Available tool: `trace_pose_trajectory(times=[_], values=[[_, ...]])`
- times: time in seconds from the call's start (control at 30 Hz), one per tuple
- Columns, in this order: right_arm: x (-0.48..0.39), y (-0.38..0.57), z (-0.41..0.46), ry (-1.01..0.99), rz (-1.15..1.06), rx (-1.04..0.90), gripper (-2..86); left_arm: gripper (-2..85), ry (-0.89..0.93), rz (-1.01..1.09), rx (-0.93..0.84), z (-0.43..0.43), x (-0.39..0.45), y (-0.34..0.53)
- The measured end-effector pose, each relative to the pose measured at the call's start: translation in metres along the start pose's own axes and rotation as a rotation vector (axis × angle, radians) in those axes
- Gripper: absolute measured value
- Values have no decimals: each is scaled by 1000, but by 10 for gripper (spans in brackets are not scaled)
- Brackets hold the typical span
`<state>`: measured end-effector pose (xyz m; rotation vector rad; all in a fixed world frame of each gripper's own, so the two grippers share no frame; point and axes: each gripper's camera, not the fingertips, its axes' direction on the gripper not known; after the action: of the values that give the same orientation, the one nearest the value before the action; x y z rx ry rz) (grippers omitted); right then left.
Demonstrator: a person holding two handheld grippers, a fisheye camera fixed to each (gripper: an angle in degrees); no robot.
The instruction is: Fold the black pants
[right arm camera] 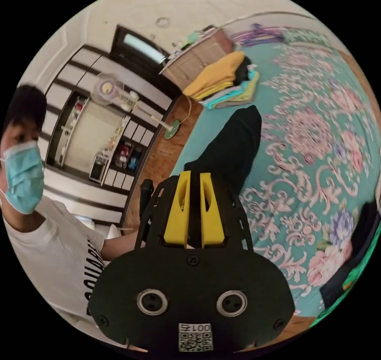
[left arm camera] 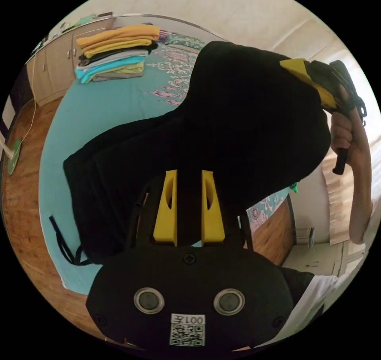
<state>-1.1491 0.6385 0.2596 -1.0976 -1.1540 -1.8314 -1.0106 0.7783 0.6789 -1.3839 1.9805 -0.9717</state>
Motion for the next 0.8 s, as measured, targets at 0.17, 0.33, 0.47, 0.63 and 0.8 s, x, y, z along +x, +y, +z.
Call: trace_pose_trajectory(times=[0.17, 0.33, 0.47, 0.63, 0.8], values=[[-107, -2, 133, 6, -203, -114, 44, 56, -51, -238, 7, -71, -95, 52], [-128, 49, 236, -223, -179, -270, 24, 52, -88, -400, -32, -107, -152, 95], [-140, 88, 203, -165, -163, -177, 9, 63, -13, -365, -7, -109, -146, 78], [-137, 110, 161, 370, -217, -129, 13, 88, 91, -254, 80, -106, -111, 23], [-126, 150, 225, 255, -153, -319, 24, 88, -157, -68, -135, -63, -70, 2]])
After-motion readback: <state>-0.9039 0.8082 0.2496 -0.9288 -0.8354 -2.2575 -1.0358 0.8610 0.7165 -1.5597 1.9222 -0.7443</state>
